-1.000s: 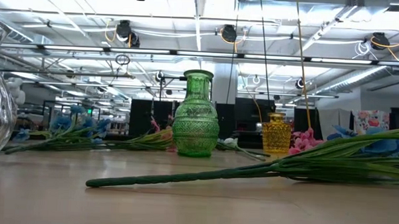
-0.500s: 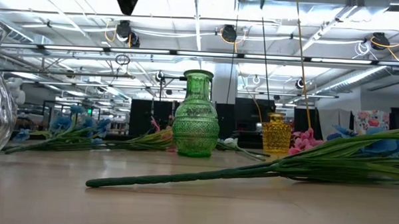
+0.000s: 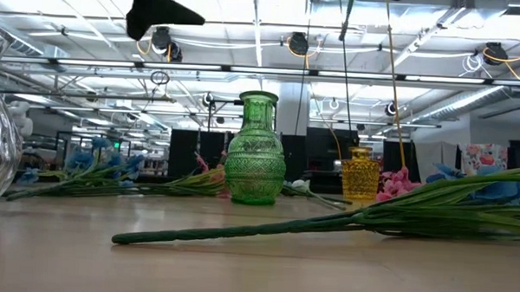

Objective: Sort flowers into vase by color
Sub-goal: Put the left white flower into the green vase

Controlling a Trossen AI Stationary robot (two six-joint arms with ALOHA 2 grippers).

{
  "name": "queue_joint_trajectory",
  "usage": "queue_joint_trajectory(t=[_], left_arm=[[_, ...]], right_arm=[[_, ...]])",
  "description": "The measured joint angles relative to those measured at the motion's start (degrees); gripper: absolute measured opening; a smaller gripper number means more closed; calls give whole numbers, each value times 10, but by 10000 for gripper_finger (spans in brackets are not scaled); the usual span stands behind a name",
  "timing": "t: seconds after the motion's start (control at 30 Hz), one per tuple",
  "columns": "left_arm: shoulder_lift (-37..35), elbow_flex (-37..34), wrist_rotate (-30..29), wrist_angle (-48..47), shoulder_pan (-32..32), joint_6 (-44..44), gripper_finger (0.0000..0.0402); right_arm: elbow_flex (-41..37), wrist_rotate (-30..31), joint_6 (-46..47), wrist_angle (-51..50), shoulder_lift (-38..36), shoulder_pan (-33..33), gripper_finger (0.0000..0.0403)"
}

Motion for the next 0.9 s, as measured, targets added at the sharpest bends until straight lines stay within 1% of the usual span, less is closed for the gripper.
queue_joint_trajectory(t=[0.17,0.43,0.73,0.8,0.9], left_arm=[[0,0,-14,-26,-15,-14,238],[4,-4,-22,-39,-33,-22,238],[5,-9,-28,-42,-36,-29,238],[5,-9,-30,-43,-36,-26,238],[6,-9,-34,-45,-36,-25,238]], right_arm=[[0,-2,26,5,17,16,0],[0,-1,51,2,17,38,3],[0,3,51,0,19,61,4],[0,13,48,-2,19,64,4],[0,47,45,-8,19,66,4]])
